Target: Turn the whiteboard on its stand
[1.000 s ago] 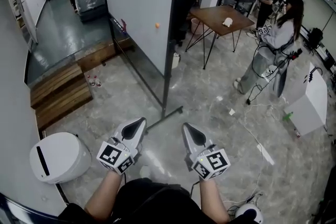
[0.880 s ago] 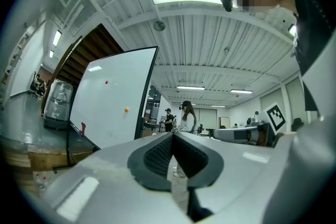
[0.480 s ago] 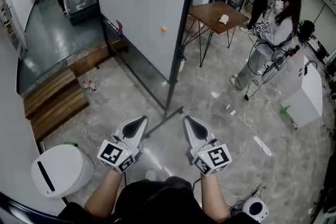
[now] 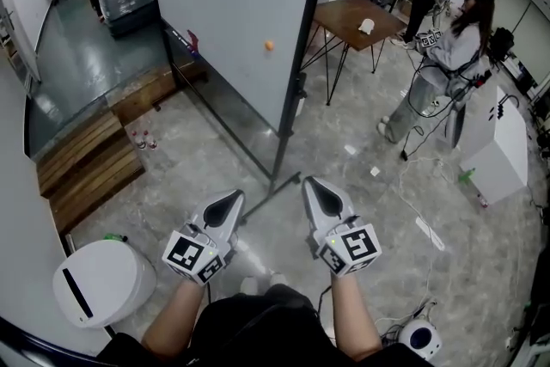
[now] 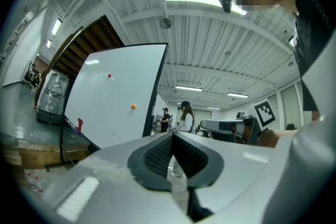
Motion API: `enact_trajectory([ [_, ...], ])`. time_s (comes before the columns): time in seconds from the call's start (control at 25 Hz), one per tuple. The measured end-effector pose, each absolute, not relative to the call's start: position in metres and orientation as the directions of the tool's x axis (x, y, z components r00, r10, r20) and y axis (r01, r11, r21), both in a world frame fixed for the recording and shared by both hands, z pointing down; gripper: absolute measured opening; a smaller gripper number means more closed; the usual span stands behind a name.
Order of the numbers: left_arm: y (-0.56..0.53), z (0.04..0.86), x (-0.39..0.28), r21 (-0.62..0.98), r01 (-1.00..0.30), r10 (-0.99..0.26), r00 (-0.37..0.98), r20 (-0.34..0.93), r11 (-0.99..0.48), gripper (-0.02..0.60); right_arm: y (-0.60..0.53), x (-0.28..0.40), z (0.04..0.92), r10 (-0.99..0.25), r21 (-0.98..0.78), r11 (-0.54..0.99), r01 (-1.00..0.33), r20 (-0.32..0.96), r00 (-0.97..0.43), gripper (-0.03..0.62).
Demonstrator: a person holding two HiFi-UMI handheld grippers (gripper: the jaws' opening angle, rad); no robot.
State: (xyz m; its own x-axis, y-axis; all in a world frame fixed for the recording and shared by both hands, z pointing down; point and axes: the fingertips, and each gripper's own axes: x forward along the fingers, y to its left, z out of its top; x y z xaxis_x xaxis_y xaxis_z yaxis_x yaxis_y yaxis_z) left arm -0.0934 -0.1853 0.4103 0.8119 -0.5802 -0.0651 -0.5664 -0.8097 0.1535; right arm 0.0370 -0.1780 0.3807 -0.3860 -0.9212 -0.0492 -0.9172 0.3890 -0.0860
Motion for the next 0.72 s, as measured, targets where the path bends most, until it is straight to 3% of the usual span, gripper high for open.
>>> enact_trajectory([
  [0.72,-0.24,0.386,-0.057,0.121,-0.641,-0.651,0.754,-0.087,-0.758,0.003,-0.289,0.075,0.332,-0.892,0.015,0.441,-0.897,-0.1,-0.44,0.012],
])
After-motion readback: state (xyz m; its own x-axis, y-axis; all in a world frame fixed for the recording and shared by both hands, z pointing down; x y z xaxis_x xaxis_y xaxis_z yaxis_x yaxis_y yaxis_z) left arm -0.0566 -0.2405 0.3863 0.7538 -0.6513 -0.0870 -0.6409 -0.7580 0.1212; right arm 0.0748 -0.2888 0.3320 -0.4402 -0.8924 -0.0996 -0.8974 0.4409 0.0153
